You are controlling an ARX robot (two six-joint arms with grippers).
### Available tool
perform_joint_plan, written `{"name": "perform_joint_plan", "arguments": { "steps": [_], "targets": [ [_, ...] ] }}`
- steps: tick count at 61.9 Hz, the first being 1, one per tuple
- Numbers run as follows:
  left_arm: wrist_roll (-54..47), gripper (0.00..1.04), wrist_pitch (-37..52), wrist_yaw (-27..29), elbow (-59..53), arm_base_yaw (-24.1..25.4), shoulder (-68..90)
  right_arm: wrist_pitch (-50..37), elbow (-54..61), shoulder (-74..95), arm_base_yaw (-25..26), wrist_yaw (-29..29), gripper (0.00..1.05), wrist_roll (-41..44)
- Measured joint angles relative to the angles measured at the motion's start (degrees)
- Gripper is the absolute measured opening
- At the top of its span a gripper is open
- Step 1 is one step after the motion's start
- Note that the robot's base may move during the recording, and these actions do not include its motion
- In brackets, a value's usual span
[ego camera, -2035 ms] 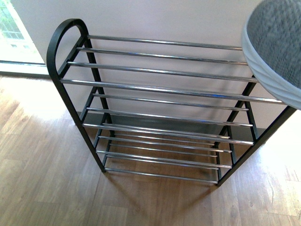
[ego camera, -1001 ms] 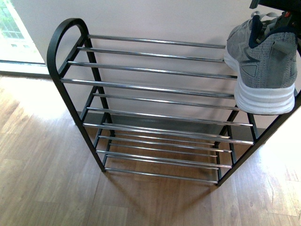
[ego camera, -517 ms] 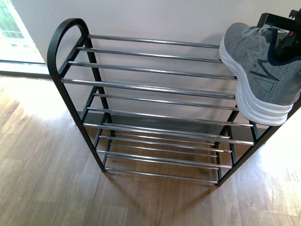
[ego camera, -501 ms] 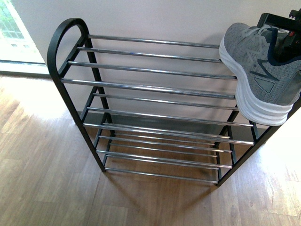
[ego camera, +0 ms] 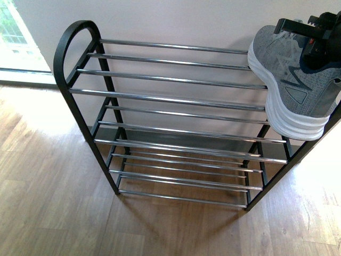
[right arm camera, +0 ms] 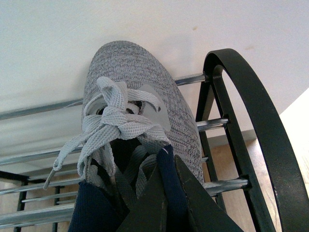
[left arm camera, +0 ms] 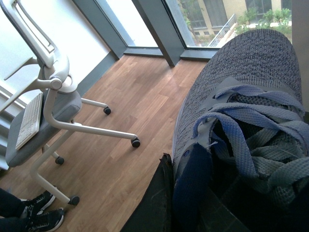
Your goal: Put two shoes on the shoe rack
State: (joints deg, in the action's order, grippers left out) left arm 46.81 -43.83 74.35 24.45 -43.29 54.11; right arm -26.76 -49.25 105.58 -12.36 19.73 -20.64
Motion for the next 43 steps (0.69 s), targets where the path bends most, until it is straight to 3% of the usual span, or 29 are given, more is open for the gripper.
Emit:
{"name": "perform_joint_plan", "arguments": {
  "steps": [2, 6, 16, 33, 36, 43],
  "targets": [
    [0.0, 0.01, 0.0, 0.0, 0.0, 0.0, 0.0, 0.3, 0.1, -0.2, 0.0, 0.0, 0.02, 0.0],
    [0.0, 0.01, 0.0, 0.0, 0.0, 0.0, 0.0, 0.7, 1.1, -1.6, 0.6, -1.9, 0.19, 0.1],
    [0.0, 0.01, 0.0, 0.0, 0.0, 0.0, 0.0, 3.4, 4.3, -7.5, 1.8, -8.3, 0.45, 0.8],
    [0.0, 0.01, 0.0, 0.0, 0.0, 0.0, 0.0, 17.4, 6.8, -21.7, 7.2, -18.4, 0.92, 4.1],
    [0.0, 0.01, 0.0, 0.0, 0.0, 0.0, 0.0, 18.1, 7.1, -23.1, 8.6, -19.1, 0.97, 4.9],
    [0.0, 0.01, 0.0, 0.0, 0.0, 0.0, 0.0, 19.6, 7.9, -26.8, 13.1, -20.7, 0.95, 7.9]
  ]
}}
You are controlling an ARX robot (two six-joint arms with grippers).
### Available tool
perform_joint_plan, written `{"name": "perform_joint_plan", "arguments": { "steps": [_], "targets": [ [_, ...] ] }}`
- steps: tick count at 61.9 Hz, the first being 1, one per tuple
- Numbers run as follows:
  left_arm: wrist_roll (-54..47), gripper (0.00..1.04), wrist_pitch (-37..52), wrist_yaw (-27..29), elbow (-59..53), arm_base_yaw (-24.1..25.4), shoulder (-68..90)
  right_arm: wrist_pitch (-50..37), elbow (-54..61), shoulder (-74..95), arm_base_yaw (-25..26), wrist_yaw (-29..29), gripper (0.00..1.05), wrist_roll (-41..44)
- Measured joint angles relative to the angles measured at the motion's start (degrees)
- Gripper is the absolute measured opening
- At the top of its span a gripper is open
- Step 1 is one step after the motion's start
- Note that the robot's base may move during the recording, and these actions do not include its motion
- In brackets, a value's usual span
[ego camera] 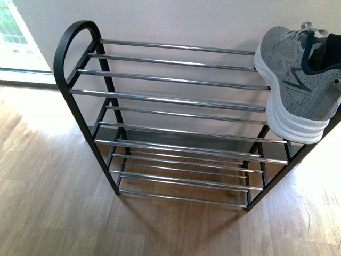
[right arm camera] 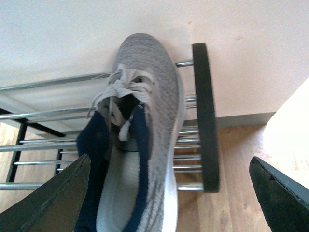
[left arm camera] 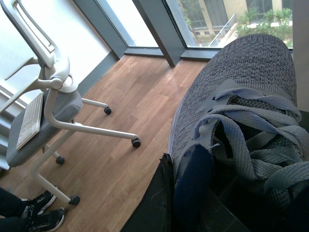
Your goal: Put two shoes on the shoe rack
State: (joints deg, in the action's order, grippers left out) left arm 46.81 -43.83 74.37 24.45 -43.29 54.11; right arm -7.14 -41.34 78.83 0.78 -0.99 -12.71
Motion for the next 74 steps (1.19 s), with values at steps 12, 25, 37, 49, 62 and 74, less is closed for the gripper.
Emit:
{"name": "perform_joint_plan", "arguments": {
  "steps": [12, 25, 37, 49, 62, 74],
  "targets": [
    [0.0, 0.01, 0.0, 0.0, 0.0, 0.0, 0.0, -8.9, 4.6, -6.4, 6.5, -0.9, 0.93, 10.7],
    [0.0, 0.01, 0.0, 0.0, 0.0, 0.0, 0.0, -38.4, 19.4, -10.1, 5.4, -5.2, 0.59, 12.0],
    [0.0, 0.01, 0.0, 0.0, 0.0, 0.0, 0.0, -39.3, 28.3, -18.6, 3.6, -3.1, 0.15, 12.3],
    [0.0, 0.01, 0.0, 0.0, 0.0, 0.0, 0.0, -37.4, 32.5, -24.9, -0.5, 0.4, 0.01, 12.5],
    [0.0, 0.01, 0.0, 0.0, 0.0, 0.0, 0.0, -33.7, 36.0, -31.9, -0.5, 1.0, 0.01, 12.5],
    [0.0, 0.01, 0.0, 0.0, 0.0, 0.0, 0.0, -29.2, 38.0, -38.5, -0.5, 1.0, 0.01, 12.5]
  ]
}}
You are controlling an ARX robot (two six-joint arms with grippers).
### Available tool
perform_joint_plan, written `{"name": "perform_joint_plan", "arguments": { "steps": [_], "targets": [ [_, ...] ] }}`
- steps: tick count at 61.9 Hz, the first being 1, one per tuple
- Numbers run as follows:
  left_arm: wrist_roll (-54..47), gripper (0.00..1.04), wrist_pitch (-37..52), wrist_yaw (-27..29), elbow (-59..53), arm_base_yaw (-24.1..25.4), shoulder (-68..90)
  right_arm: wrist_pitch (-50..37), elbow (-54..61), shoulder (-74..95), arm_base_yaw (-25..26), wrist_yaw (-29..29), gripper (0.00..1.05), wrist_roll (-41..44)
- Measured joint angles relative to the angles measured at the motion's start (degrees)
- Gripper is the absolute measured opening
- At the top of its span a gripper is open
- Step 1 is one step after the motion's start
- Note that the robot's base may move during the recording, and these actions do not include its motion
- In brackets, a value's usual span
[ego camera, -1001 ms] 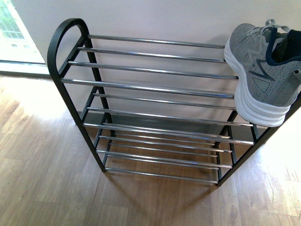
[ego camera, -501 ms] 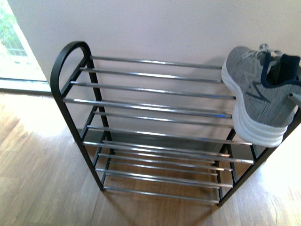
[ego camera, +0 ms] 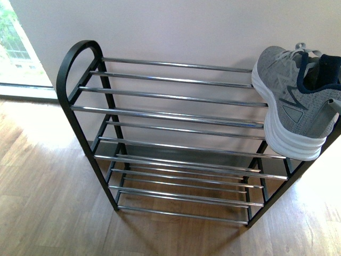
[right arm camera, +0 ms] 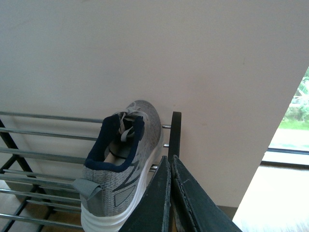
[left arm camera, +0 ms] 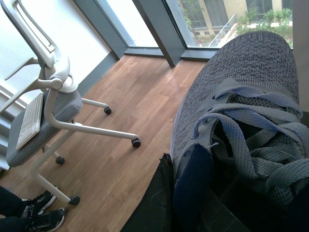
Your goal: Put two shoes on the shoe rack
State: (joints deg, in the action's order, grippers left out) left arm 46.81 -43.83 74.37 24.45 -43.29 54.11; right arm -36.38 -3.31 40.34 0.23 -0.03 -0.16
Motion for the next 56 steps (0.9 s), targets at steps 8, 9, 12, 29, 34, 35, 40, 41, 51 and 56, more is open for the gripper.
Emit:
{"name": "perform_joint_plan", "arguments": {
  "steps": [8, 9, 12, 29, 34, 35, 40, 41, 51, 56],
  "targets": [
    [0.0, 0.01, 0.0, 0.0, 0.0, 0.0, 0.0, -1.1, 2.2, -1.5, 0.0, -0.1, 0.01, 0.0],
    [0.0, 0.01, 0.0, 0.0, 0.0, 0.0, 0.0, -0.6, 2.2, -2.0, 0.0, 0.1, 0.01, 0.0],
    [0.0, 0.01, 0.0, 0.0, 0.0, 0.0, 0.0, 1.1, 2.2, -3.9, 0.0, 0.0, 0.01, 0.0],
    [0.0, 0.01, 0.0, 0.0, 0.0, 0.0, 0.0, 11.7, 2.2, -15.7, 0.0, 0.0, 0.01, 0.0],
    [0.0, 0.01, 0.0, 0.0, 0.0, 0.0, 0.0, 13.9, 2.2, -17.8, 0.0, 0.0, 0.01, 0.0],
    [0.0, 0.01, 0.0, 0.0, 0.0, 0.0, 0.0, 14.4, 2.2, -18.3, 0.0, 0.0, 0.01, 0.0],
    [0.0, 0.01, 0.0, 0.0, 0.0, 0.0, 0.0, 16.2, 2.2, -20.3, 0.0, 0.0, 0.01, 0.0],
    [0.0, 0.01, 0.0, 0.0, 0.0, 0.0, 0.0, 16.4, 2.2, -20.5, 0.0, 0.0, 0.01, 0.0],
    [0.0, 0.01, 0.0, 0.0, 0.0, 0.0, 0.0, 19.9, 2.2, -24.0, 0.0, 0.0, 0.01, 0.0],
    [0.0, 0.01, 0.0, 0.0, 0.0, 0.0, 0.0, 21.4, 2.2, -25.4, 0.0, 0.0, 0.01, 0.0]
  ]
}}
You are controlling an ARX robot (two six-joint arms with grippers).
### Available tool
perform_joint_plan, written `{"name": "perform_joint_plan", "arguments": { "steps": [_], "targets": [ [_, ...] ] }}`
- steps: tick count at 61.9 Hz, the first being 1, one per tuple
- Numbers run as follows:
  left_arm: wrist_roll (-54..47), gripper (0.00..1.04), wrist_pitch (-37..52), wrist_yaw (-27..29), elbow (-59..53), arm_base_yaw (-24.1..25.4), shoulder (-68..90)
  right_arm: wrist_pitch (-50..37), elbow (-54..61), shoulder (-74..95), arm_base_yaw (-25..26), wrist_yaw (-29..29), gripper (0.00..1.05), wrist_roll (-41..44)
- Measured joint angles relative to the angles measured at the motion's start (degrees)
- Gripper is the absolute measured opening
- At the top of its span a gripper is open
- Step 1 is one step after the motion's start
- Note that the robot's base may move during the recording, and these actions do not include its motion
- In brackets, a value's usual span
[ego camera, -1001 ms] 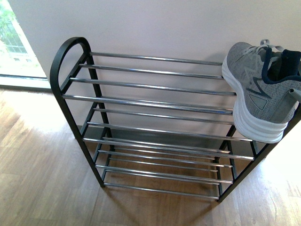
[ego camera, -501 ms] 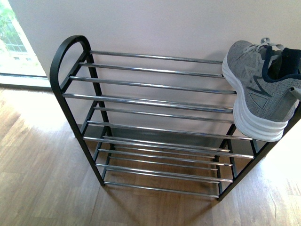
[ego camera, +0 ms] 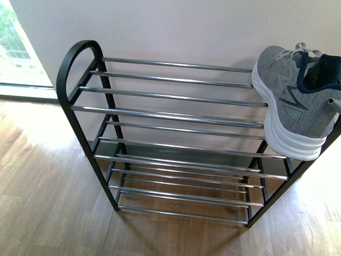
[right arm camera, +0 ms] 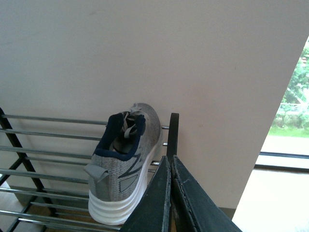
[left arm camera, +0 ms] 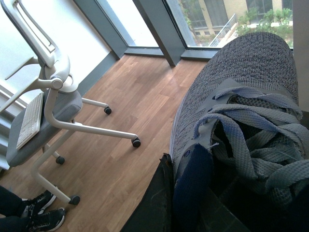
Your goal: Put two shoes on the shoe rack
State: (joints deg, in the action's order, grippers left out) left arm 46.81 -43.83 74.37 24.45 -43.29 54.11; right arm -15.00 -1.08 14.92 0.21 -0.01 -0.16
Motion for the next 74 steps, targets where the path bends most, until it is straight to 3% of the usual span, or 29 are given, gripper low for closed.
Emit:
{"name": "perform_joint_plan", "arguments": {
  "steps": [20, 26, 56, 74],
  "targets": [
    [0.0, 0.01, 0.0, 0.0, 0.0, 0.0, 0.0, 5.2, 0.0, -5.2, 0.0, 0.0, 0.01, 0.0],
    [0.0, 0.01, 0.0, 0.0, 0.0, 0.0, 0.0, 14.1, 0.0, -12.4, 0.0, 0.1, 0.01, 0.0],
    [0.0, 0.01, 0.0, 0.0, 0.0, 0.0, 0.0, 14.8, 0.0, -14.6, -0.1, 0.0, 0.02, 0.0],
    [0.0, 0.01, 0.0, 0.0, 0.0, 0.0, 0.0, 14.8, 0.0, -14.6, -0.1, 0.0, 0.55, 0.0]
  ]
}}
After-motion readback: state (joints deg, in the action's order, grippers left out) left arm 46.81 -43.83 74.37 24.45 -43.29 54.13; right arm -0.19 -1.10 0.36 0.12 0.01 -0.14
